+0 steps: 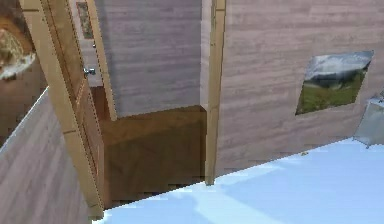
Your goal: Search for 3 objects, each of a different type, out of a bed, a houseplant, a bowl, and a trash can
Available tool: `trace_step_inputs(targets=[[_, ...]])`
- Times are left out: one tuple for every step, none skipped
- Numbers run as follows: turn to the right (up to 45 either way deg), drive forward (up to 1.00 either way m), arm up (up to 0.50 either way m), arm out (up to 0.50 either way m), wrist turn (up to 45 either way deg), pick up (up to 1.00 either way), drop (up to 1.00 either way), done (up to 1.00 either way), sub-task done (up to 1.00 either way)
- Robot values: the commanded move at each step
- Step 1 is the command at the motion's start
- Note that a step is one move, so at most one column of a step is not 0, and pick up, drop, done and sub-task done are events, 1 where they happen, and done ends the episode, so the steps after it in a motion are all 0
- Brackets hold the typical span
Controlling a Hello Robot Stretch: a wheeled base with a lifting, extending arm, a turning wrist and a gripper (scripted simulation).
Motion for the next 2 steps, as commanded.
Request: trace_step_inputs(targets=[[0.0, 0.3, 0.0, 0.0, 0.0, 0.0, 0.0, 0.0, 0.0], [-21.0, 0.0, 0.0, 0.0, 0.0, 0.0, 0.0, 0.0, 0.0]])
